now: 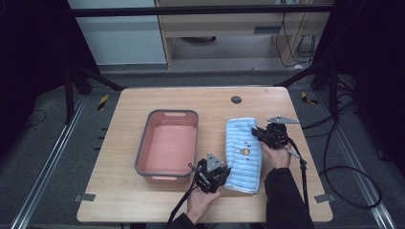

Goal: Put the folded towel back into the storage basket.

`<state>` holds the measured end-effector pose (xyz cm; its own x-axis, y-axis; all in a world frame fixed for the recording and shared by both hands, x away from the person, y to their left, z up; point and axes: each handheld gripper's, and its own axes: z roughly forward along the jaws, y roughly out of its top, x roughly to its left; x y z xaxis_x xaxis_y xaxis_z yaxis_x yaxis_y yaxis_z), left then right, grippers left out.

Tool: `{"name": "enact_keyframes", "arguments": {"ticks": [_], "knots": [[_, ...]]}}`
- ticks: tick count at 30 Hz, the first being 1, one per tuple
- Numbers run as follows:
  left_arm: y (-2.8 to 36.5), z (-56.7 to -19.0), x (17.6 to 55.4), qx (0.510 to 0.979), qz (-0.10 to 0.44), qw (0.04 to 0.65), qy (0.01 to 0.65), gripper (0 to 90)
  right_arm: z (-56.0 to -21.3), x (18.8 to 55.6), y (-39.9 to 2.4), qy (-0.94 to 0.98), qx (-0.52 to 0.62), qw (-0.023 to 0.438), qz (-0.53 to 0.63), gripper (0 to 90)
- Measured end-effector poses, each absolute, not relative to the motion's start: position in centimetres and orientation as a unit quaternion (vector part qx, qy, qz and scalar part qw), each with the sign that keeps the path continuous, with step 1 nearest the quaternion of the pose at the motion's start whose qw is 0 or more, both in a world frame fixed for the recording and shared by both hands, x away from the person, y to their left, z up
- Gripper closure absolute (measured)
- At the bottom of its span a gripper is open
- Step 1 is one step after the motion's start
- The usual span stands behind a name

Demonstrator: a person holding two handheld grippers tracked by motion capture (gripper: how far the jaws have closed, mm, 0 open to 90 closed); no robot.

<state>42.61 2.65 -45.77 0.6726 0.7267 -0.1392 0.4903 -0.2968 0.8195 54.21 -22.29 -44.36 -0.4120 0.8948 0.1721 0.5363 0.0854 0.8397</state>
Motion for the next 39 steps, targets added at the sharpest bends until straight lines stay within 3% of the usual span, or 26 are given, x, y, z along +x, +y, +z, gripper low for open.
{"name": "enact_keyframes", "arguments": {"ticks": [14, 39], "knots": [[4.7, -41.7, 42.3, 0.784, 0.15, 0.473, 0.373, 84.8, -38.6, 53.3, -20.1, 0.698, 0.474, 0.235, 0.482, 80.5], [10.0, -36.3, 42.0, 0.761, 0.197, 0.493, 0.372, 84.8, -33.3, 53.5, -15.3, 0.692, 0.443, 0.259, 0.508, 80.4]]}}
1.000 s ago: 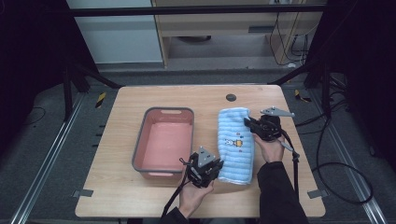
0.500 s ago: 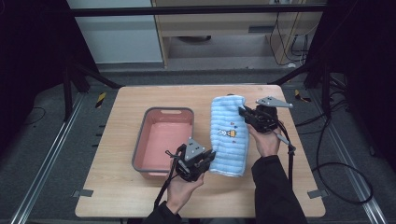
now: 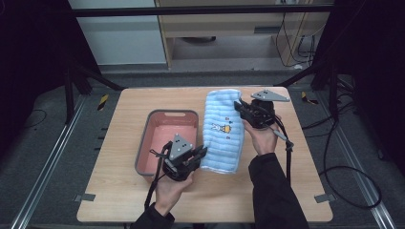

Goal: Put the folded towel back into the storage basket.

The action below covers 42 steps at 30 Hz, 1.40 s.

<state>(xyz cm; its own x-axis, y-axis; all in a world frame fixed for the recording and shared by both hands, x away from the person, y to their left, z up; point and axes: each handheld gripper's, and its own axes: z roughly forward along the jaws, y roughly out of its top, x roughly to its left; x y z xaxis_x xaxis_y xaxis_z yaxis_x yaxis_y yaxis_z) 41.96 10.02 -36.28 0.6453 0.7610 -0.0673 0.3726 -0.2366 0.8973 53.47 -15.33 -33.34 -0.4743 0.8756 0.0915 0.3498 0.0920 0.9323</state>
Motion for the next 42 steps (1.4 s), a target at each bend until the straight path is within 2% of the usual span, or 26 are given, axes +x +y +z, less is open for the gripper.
{"name": "enact_keyframes", "arguments": {"ticks": [18, 42], "knots": [[14.6, -35.1, 42.2, 0.747, 0.224, 0.485, 0.395, 84.7, -32.1, 55.3, -9.7, 0.702, 0.423, 0.25, 0.516, 80.3], [20.1, -35.2, 42.4, 0.73, 0.239, 0.477, 0.426, 84.8, -32.3, 57.2, -3.6, 0.72, 0.402, 0.227, 0.519, 80.3]]}}
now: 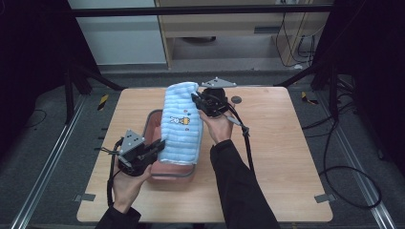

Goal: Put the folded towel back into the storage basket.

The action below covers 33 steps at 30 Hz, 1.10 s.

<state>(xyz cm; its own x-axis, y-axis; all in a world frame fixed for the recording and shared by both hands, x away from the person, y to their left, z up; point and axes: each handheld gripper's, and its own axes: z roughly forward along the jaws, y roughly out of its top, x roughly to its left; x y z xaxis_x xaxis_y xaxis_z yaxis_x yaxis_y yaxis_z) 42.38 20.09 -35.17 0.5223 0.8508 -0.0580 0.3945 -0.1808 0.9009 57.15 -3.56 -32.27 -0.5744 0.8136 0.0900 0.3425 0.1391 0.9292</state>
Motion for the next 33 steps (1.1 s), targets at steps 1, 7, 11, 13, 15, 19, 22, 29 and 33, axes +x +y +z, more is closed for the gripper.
{"name": "enact_keyframes", "arguments": {"ticks": [1, 7, 11, 13, 15, 19, 22, 29, 33], "knots": [[20.6, -35.2, 42.4, 0.729, 0.239, 0.476, 0.43, 84.7, -32.3, 57.2, -3.1, 0.721, 0.402, 0.224, 0.519, 80.3], [21.6, -35.5, 42.4, 0.731, 0.248, 0.467, 0.431, 84.7, -32.7, 57.6, -1.9, 0.726, 0.397, 0.216, 0.518, 80.3], [22.2, -35.9, 42.5, 0.731, 0.248, 0.46, 0.439, 84.7, -33.2, 57.8, -1.1, 0.729, 0.396, 0.212, 0.517, 80.2], [22.4, -36.2, 42.6, 0.732, 0.25, 0.455, 0.441, 84.7, -33.5, 58.0, -0.8, 0.73, 0.396, 0.21, 0.516, 80.2], [22.6, -36.8, 42.8, 0.733, 0.246, 0.45, 0.448, 84.7, -34.1, 58.1, -0.3, 0.733, 0.395, 0.209, 0.512, 80.2], [22.7, -37.3, 42.9, 0.735, 0.237, 0.444, 0.455, 84.7, -34.9, 58.4, 0.0, 0.736, 0.398, 0.206, 0.508, 80.2], [22.8, -37.8, 43.2, 0.738, 0.233, 0.435, 0.46, 84.7, -35.8, 58.7, 0.1, 0.739, 0.402, 0.202, 0.502, 80.1], [22.7, -38.6, 43.5, 0.744, 0.228, 0.425, 0.463, 84.7, -37.1, 58.8, 0.2, 0.744, 0.403, 0.199, 0.494, 80.1], [22.6, -39.1, 43.6, 0.748, 0.223, 0.418, 0.465, 84.7, -37.7, 58.8, 0.2, 0.745, 0.407, 0.196, 0.492, 80.1]]}}
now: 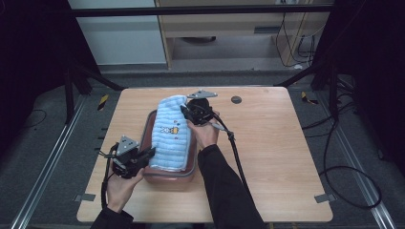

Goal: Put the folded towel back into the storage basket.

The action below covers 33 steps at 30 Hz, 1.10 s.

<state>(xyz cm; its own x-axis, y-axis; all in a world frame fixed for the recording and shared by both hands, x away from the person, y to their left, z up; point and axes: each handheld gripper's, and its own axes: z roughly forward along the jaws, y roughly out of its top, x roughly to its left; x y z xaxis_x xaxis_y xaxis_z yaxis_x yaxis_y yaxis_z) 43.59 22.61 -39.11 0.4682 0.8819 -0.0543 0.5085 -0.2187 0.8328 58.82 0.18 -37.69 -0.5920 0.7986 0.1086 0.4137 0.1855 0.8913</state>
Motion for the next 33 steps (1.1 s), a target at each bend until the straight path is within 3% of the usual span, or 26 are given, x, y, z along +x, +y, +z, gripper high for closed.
{"name": "enact_keyframes", "arguments": {"ticks": [33], "knots": [[21.8, -42.6, 44.4, 0.769, 0.215, 0.369, 0.476, 84.5, -42.8, 59.7, 0.6, 0.757, 0.417, 0.185, 0.467, 79.7]]}}
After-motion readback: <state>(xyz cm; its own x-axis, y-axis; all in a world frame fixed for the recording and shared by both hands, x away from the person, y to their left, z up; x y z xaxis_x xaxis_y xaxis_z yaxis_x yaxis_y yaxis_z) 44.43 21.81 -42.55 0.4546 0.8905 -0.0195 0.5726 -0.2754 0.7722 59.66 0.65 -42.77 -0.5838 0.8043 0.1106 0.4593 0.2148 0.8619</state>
